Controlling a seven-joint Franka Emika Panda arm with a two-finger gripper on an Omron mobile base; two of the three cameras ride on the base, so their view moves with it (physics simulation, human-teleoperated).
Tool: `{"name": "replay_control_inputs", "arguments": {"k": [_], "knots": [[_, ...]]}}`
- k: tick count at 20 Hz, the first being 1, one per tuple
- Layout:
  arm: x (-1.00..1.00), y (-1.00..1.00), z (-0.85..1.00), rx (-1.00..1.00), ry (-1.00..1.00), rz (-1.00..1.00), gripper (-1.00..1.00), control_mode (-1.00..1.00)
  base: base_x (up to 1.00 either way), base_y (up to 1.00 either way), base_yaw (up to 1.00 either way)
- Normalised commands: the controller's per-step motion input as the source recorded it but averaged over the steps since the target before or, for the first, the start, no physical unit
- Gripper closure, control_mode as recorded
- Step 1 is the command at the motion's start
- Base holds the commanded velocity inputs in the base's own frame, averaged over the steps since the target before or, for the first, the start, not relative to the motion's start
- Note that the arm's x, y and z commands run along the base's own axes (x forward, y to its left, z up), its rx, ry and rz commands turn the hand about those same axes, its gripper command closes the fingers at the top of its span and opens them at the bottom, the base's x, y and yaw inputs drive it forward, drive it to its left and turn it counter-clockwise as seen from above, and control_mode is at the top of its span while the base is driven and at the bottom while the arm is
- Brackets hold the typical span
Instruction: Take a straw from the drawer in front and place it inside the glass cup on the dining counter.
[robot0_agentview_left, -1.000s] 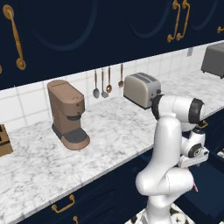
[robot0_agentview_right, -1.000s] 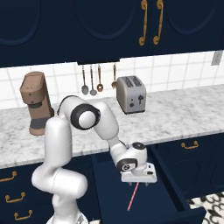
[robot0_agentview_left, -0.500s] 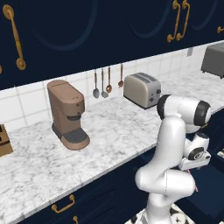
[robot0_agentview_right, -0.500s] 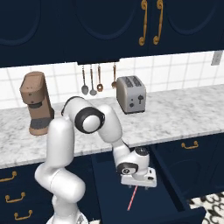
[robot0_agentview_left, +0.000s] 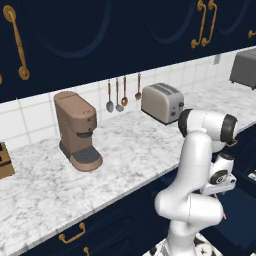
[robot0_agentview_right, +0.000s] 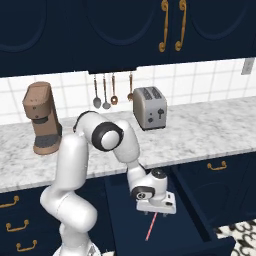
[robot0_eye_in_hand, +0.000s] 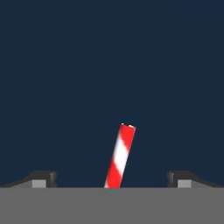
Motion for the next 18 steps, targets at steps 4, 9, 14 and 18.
{"name": "replay_control_inputs", "arguments": {"k": [4, 9, 14, 18], "knots": [[0.01, -0.19, -0.38, 0.01, -0.01, 0.00, -1.00, -1.00, 0.00, 0.00, 0.00], [-0.06, -0.02, -0.60, 0.00, -0.04, 0.00, -1.00, -1.00, 0.00, 0.00, 0.00], [-0.66, -0.32, -0.61, 0.10, -0.27, 0.00, -1.00, -1.00, 0.00, 0.00, 0.00], [-0.30, 0.06, -0.96, -0.09, -0.07, 0.00, -1.00, -1.00, 0.00, 0.00, 0.00]]}}
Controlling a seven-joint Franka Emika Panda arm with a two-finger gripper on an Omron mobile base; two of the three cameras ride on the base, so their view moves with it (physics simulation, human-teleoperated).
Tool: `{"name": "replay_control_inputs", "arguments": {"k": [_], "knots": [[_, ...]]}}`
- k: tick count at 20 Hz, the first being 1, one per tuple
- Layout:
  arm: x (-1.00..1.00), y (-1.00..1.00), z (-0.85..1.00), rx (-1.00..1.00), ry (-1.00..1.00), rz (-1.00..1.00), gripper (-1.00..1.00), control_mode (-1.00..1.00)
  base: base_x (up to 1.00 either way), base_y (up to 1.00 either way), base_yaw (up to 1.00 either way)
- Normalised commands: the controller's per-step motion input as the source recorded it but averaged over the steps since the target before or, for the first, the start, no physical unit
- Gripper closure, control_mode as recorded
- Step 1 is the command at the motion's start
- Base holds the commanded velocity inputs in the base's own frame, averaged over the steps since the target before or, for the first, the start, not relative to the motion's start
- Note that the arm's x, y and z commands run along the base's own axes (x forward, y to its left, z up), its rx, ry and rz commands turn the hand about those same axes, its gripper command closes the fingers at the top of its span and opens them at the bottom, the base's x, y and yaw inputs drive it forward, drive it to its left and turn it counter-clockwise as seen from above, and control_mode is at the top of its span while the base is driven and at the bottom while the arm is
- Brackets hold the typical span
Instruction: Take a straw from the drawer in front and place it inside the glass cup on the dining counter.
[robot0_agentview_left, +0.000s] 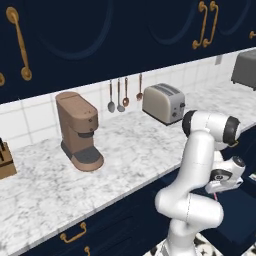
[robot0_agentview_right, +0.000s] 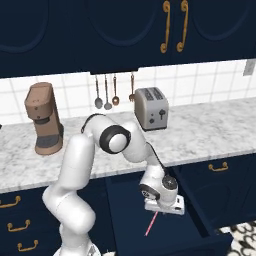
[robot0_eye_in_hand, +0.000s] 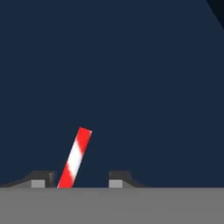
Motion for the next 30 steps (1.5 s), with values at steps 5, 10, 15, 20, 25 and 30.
{"name": "replay_control_inputs", "arguments": {"k": [5, 10, 15, 20, 25, 30], "knots": [[-0.21, 0.57, -1.00, -0.44, 0.00, 0.00, -1.00, -1.00, 0.00, 0.00, 0.00], [-0.54, 0.18, -1.00, -0.20, 0.00, -0.05, 1.00, -1.00, 0.00, 0.00, 0.00], [-0.81, -0.49, -1.00, 0.19, 0.03, -0.10, 1.00, -1.00, 0.00, 0.00, 0.00], [-0.40, -0.05, -0.93, 0.15, 0.09, -0.11, 1.00, -1.00, 0.00, 0.00, 0.00], [-0.31, 0.34, -0.76, 0.04, 0.09, -0.15, 1.00, -1.00, 0.00, 0.00, 0.00], [-0.28, 0.96, -0.98, -0.08, 0.09, -0.22, 1.00, -1.00, 0.00, 0.00, 0.00]]}}
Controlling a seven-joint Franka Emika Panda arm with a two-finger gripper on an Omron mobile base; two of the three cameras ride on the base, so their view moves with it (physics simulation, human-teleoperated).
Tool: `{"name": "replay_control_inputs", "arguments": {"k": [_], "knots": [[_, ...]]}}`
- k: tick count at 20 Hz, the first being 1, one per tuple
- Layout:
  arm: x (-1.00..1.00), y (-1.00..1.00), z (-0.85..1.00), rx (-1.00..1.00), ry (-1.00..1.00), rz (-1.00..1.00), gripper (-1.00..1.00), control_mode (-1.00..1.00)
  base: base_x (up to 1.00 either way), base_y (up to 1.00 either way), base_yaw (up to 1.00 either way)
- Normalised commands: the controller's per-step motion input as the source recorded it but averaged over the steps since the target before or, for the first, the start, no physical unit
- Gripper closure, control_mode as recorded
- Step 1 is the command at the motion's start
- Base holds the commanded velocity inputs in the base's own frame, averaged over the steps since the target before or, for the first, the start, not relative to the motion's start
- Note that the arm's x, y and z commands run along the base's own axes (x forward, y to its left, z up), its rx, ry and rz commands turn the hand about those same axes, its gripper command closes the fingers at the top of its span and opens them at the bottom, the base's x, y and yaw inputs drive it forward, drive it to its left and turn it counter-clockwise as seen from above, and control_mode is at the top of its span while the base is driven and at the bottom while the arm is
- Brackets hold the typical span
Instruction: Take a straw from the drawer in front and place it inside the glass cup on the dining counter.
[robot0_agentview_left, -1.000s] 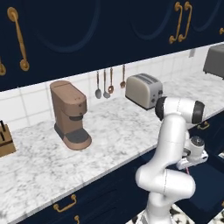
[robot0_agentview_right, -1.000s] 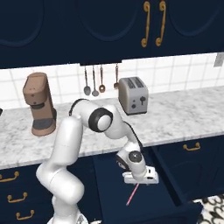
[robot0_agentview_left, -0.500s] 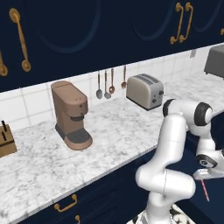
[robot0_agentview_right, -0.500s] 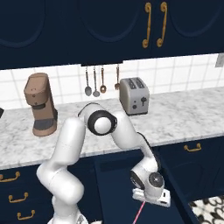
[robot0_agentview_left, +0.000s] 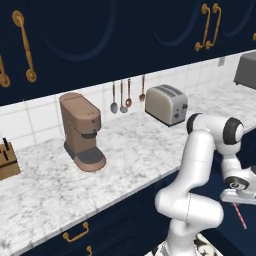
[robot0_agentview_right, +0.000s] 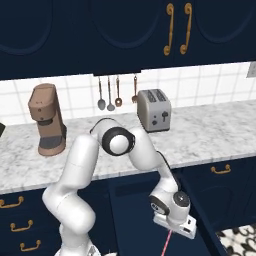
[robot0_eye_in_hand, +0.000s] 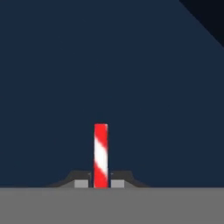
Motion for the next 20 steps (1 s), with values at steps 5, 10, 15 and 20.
{"name": "replay_control_inputs", "arguments": {"k": [5, 10, 15, 20], "knots": [[-0.88, 0.35, -0.43, 0.00, 0.00, -0.21, 1.00, -1.00, 0.00, 0.00, 0.00], [-0.74, 0.12, 0.10, 0.17, 0.01, -0.02, 1.00, -1.00, 0.00, 0.00, 0.00], [-0.03, 0.26, 0.82, 0.11, 0.01, 0.01, 1.00, -1.00, 0.00, 0.00, 0.00], [0.57, 0.00, 1.00, 0.06, 0.01, 0.11, 1.00, -1.00, 0.00, 0.00, 0.00]]}}
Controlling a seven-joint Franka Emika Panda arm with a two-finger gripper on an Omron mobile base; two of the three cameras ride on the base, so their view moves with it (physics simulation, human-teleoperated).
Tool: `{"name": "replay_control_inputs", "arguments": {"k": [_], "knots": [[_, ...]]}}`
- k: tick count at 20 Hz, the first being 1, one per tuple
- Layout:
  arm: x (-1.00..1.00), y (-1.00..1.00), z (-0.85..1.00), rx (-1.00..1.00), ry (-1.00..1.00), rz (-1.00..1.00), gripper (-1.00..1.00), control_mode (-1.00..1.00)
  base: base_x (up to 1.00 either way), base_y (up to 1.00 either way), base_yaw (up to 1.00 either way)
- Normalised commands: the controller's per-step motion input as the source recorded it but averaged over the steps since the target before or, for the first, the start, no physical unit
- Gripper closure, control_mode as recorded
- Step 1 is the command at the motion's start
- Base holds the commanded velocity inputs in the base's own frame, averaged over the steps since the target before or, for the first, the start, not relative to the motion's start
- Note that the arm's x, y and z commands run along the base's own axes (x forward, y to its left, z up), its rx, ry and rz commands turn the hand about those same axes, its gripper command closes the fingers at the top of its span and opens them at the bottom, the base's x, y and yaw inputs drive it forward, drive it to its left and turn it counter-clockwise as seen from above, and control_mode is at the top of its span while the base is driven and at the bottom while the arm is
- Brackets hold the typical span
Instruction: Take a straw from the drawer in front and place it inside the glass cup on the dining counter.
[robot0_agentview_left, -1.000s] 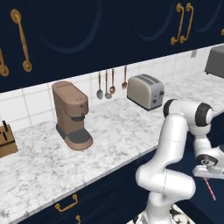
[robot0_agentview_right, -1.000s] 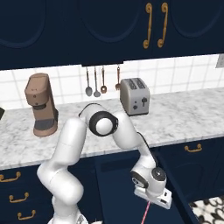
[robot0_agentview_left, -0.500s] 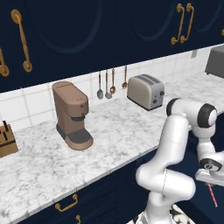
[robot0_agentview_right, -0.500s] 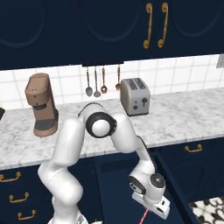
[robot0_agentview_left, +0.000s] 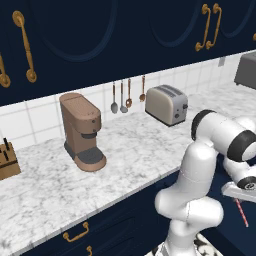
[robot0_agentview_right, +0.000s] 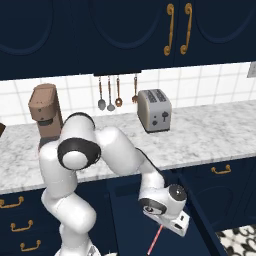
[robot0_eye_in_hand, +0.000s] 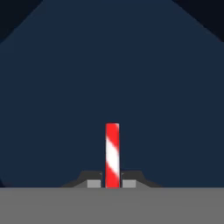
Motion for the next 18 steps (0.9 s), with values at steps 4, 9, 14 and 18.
{"name": "replay_control_inputs", "arguments": {"k": [4, 9, 14, 18], "knots": [[0.71, 0.00, 1.00, 0.05, -0.10, 0.10, 1.00, -1.00, 0.00, 0.00, 0.00], [0.16, 0.08, 1.00, 0.01, -0.12, 0.10, 1.00, -1.00, 0.00, 0.00, 0.00], [0.00, 0.39, 1.00, -0.04, -0.06, 0.22, 1.00, -1.00, 0.00, 0.00, 0.00], [0.00, 0.83, 1.00, -0.24, -0.03, 0.32, 1.00, -1.00, 0.00, 0.00, 0.00]]}}
